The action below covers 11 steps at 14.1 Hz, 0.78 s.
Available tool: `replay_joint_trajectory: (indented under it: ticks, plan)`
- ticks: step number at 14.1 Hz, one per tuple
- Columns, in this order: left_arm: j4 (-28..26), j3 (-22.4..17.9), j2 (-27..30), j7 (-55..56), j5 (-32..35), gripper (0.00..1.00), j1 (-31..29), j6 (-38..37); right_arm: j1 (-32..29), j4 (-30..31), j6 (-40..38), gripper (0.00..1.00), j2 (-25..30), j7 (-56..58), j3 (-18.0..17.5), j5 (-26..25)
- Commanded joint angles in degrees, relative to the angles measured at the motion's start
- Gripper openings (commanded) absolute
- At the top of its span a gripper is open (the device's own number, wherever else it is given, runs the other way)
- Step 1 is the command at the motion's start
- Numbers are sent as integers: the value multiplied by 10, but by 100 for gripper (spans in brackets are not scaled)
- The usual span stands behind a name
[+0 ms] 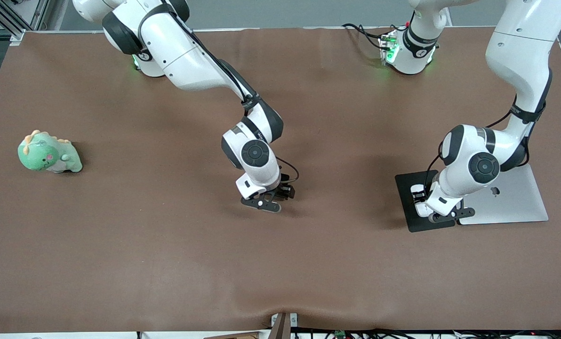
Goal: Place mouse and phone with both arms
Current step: 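Carry the mouse over the pad while the right gripper lifts the phone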
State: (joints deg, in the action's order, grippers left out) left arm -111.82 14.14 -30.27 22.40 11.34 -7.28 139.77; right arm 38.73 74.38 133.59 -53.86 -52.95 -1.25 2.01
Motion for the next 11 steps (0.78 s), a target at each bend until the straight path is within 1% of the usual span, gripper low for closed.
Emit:
replay_joint_trajectory:
  ticks: [1, 4, 6, 8, 9, 10, 11]
  plan:
    - [-11, -1, 0, -7, -2, 46, -5, 28, 6, -20, -2, 100, -14, -16, 6, -11]
    - [-10, -2, -7, -7, 6, 46, -5, 32, 7, -19, -5, 100, -16, -15, 5, -38]
    - [-10, -2, -8, -7, 7, 46, -6, 32, 7, -19, -7, 100, -16, -14, 5, -39]
    - [-10, -2, -8, -9, 8, 46, -12, 32, 7, -19, -8, 60, -15, -15, 4, -32]
    - [-10, -2, -8, -9, 8, 46, -12, 32, 7, -19, -9, 47, -13, -15, 3, -28]
    - [-10, -2, -8, -9, 8, 46, -13, 32, 7, -19, -10, 40, -11, -15, 2, -25]
    - [-10, -2, -10, -9, 8, 46, -14, 32, 7, -19, -22, 39, -9, -15, 0, -25]
